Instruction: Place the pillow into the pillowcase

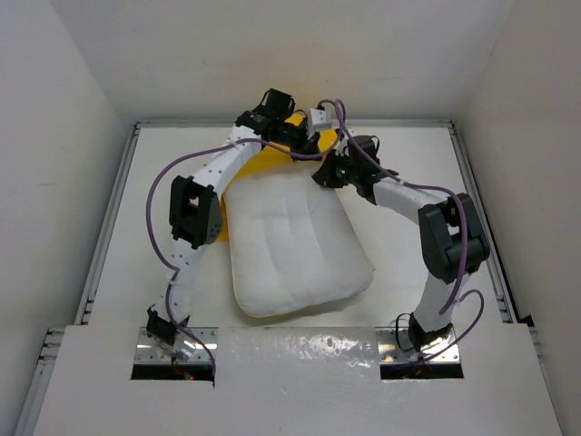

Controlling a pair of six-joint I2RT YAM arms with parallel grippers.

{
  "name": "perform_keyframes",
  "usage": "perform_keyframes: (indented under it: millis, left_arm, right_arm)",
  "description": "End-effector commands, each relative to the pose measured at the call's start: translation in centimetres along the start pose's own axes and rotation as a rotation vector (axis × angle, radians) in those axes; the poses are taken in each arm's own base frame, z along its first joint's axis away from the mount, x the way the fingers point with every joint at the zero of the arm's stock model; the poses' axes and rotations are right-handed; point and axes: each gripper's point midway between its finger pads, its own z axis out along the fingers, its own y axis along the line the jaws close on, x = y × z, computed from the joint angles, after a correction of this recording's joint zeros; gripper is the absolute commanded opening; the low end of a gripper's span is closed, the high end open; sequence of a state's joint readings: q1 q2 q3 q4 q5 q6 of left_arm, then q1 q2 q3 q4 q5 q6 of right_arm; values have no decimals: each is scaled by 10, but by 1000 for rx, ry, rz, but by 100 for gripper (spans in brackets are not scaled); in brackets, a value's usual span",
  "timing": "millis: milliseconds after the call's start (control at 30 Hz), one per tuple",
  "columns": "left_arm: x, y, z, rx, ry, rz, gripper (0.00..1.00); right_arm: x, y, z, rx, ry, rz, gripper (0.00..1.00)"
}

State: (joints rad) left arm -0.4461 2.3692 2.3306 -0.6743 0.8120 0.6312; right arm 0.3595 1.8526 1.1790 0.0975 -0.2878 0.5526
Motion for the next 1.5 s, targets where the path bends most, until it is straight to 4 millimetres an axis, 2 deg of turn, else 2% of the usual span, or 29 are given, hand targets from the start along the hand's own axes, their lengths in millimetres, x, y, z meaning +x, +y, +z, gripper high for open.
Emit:
perform_keyframes:
  millis: [0, 67, 133, 167, 200, 267, 300, 333, 400, 433, 467, 500, 533, 600, 633, 667, 700, 733, 800, 833, 867, 967, 1033, 1167, 1267, 1300, 1400, 1433, 1467]
  left_arm:
    - [-19, -99, 0, 303, 1, 140, 0]
    - [-10, -121, -9, 371, 31, 116, 0]
    - [6, -133, -13, 412, 65, 118, 0]
    - [14, -141, -18, 432, 93, 103, 0]
    - [24, -147, -17, 448, 115, 105, 0]
    - [31, -150, -21, 448, 141, 98, 0]
    - [33, -151, -22, 451, 153, 93, 0]
    - [34, -153, -25, 456, 159, 100, 0]
    - [39, -158, -35, 476, 195, 118, 0]
    - [43, -157, -37, 469, 213, 107, 0]
    - [44, -157, -42, 459, 224, 121, 0]
    - [54, -156, -45, 461, 240, 101, 0]
    - [59, -150, -43, 436, 253, 116, 0]
    - [71, -144, -39, 397, 298, 68, 0]
    - [76, -131, -35, 345, 323, 81, 0]
    - [76, -126, -34, 306, 340, 39, 0]
    - [73, -118, -33, 269, 344, 33, 17]
    - [64, -101, -31, 174, 343, 23, 39]
    - [48, -82, -28, 74, 318, 30, 50]
    - [34, -62, -27, -13, 292, 65, 54]
    - [21, -55, -25, -62, 267, 54, 61]
    - [-5, -29, -16, -184, 200, 97, 68]
    - [-8, -20, -4, -200, 164, 134, 69]
    - [7, -24, 24, -168, 184, 163, 69]
    - [23, -28, 39, -153, 212, 157, 68]
    - [27, -24, 45, -167, 214, 158, 66]
    - [33, 4, 46, -321, 235, 135, 49]
    - [32, 8, 46, -342, 233, 137, 39]
    - [32, 10, 46, -355, 235, 137, 37]
  right_arm:
    - [-74, 45, -20, -148, -278, -48, 0]
    - [-89, 32, -25, -115, -383, 30, 0]
    - [-98, 4, -33, -62, -479, 182, 0]
    - [-114, -1, -42, -73, -555, 214, 0]
    - [-118, -3, -43, -74, -576, 250, 0]
    - [-121, -5, -47, -40, -609, 259, 0]
    - [-120, -9, -49, -22, -622, 293, 0]
    - [-109, -17, -52, 5, -620, 324, 0]
    - [-102, -46, -60, 119, -659, 400, 0]
    - [-84, -62, -58, 183, -624, 430, 0]
    - [-83, -69, -62, 205, -631, 440, 0]
    - [-78, -69, -62, 204, -616, 421, 0]
    - [-77, -66, -60, 188, -603, 403, 0]
    - [-65, -44, -47, 90, -514, 350, 0]
    - [-58, -28, -40, 45, -464, 312, 1]
    - [-48, -21, -34, 24, -408, 281, 10]
    - [-34, -11, -29, -5, -308, 219, 44]
    - [-27, -6, -28, -16, -258, 192, 61]
    - [-13, -14, -35, 22, -202, 153, 78]
    - [-2, -24, -40, 72, -169, 150, 93]
    - [-1, -34, -47, 112, -166, 143, 99]
    - [6, -58, -67, 233, -104, 89, 99]
    - [9, -68, -75, 267, -70, 63, 99]
    - [20, -79, -77, 208, -17, 121, 99]
    - [30, -69, -75, 107, 16, 115, 99]
    - [32, -64, -73, 70, 21, 110, 98]
    - [39, -49, -66, -34, 49, 129, 94]
    - [44, -48, -63, -49, 62, 152, 94]
    - [49, -46, -62, -62, 72, 164, 93]
